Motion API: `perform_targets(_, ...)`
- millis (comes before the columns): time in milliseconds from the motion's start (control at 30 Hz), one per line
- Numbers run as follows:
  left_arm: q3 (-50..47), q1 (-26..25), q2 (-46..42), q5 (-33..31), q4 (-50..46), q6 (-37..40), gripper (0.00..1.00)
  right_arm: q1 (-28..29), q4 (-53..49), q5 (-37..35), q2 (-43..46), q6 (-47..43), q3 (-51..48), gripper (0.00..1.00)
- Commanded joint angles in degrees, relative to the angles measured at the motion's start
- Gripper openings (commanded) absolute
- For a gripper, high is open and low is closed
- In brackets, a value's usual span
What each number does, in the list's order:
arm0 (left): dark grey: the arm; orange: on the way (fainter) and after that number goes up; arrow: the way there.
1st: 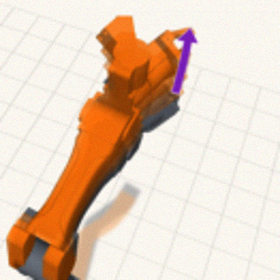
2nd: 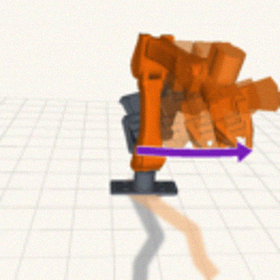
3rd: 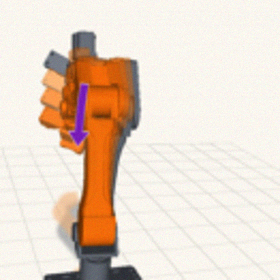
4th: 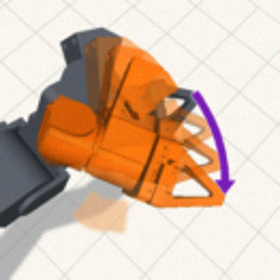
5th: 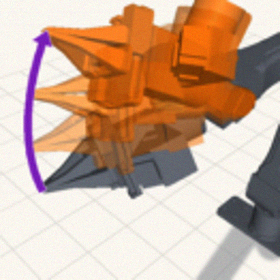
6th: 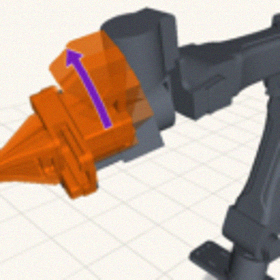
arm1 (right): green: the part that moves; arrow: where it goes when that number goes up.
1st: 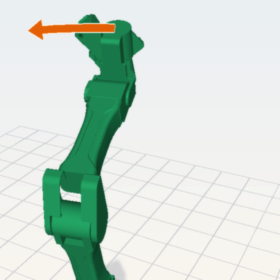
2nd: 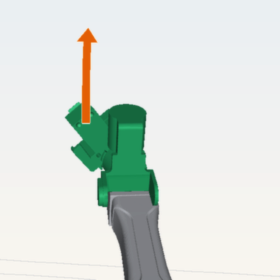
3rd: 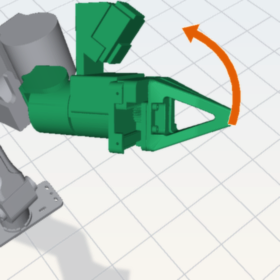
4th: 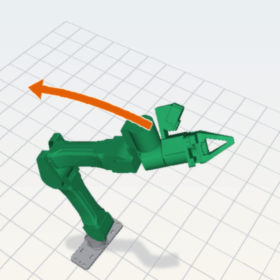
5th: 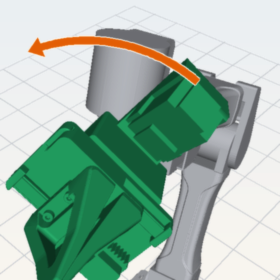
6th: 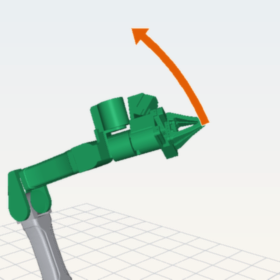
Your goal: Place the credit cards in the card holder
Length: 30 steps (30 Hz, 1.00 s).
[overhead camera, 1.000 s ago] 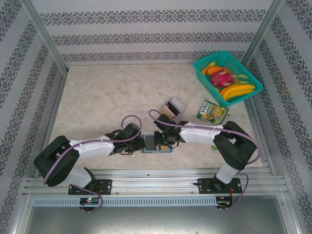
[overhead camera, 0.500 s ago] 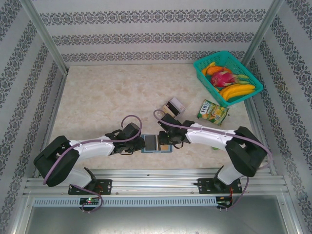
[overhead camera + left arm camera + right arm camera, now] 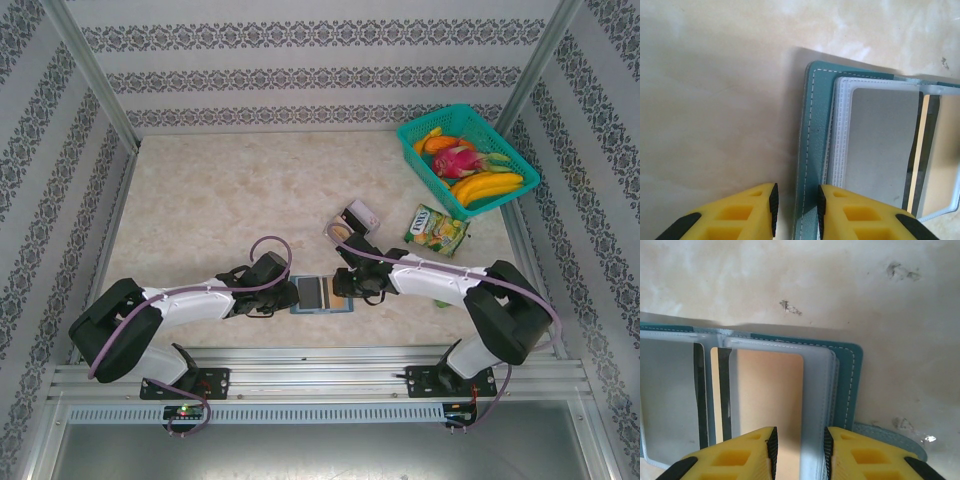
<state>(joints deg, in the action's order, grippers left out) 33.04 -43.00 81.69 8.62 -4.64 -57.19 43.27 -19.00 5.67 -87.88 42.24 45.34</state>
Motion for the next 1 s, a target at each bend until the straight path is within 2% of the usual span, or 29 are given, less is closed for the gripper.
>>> perform_targets(0, 1.4, 0.2, -0.7, 0.5, -0.3, 1.1, 0.3, 0.1, 1.8, 1.6, -1.1, 1.3, -0.2, 0.33)
perform_targets(233, 1.6, 0.2, -0.6, 0.6, -0.5, 1.2, 0.3, 0.1, 1.7, 1.8, -3.2, 1.7, 0.3, 0.34)
perform_targets(400, 1.8, 0.2, -0.6, 0.6, -0.5, 1.2, 0.3, 0.3, 4.5, 4.4, -3.6, 2.1, 0.1, 0.34)
perform_targets(967, 2.4, 0.2, 0.0, 0.8, -0.6, 1.3, 0.3, -1.9, 9.3, 8.8, 3.9, 5.7, -3.0, 0.34)
